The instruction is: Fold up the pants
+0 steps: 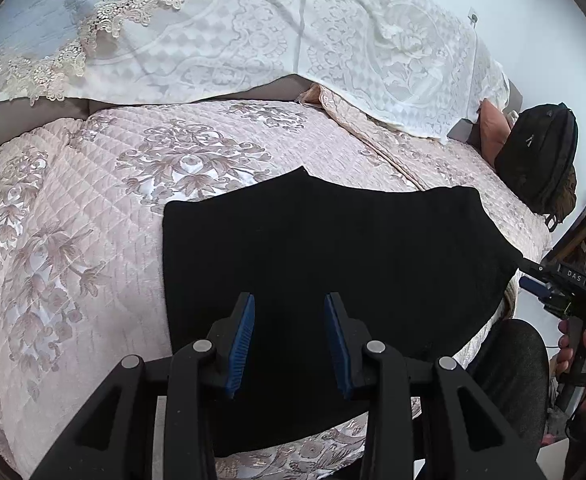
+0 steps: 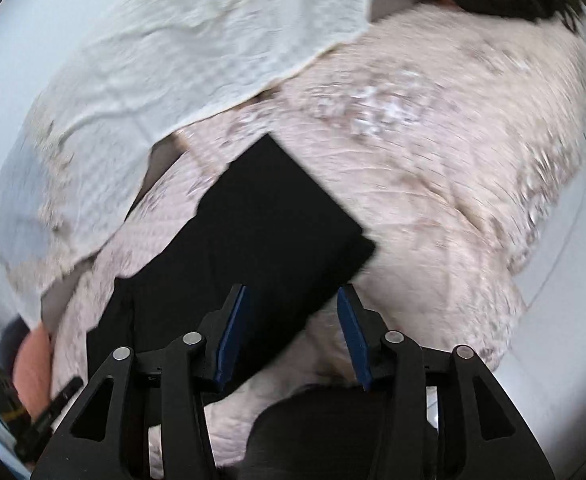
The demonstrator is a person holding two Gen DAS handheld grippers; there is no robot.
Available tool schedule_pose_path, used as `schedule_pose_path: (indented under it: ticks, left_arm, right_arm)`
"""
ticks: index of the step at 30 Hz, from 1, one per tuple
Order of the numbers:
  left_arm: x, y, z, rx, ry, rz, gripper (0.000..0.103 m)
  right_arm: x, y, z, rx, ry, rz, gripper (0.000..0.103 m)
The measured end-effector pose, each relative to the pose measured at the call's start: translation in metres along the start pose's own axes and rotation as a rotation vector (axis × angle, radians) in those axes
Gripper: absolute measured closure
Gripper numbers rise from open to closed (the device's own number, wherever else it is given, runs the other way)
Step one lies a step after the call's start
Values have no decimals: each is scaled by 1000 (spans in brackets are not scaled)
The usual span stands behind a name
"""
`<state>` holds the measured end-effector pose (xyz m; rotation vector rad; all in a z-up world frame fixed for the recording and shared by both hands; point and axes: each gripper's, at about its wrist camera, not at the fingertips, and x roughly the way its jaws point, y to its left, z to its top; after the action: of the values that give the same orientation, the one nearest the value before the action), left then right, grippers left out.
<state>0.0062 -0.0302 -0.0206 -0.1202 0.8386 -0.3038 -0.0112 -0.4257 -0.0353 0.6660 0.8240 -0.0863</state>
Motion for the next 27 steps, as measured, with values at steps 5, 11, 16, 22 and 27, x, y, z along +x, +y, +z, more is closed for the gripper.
schedule_pose_path:
  ticks: [5,11,16,22,27]
  left_arm:
    - [4,-6,1,15,10,0,66]
    - [8,-5,0,12,22,9,66]
    - [14,-2,-2,-1,35,16,66]
    - [16,4,-5,-17,45,20,66]
    - [14,11,-8,-41,39,29,66]
  right_arm:
    - [16,-19,8,76,48,37,53]
    - [29,-31,21,170,59,135,52]
    - [28,-28,24,208,47,169,51]
    - [37,-15,24,171,46,193,51]
    - [41,-6,36,136,41,157,78]
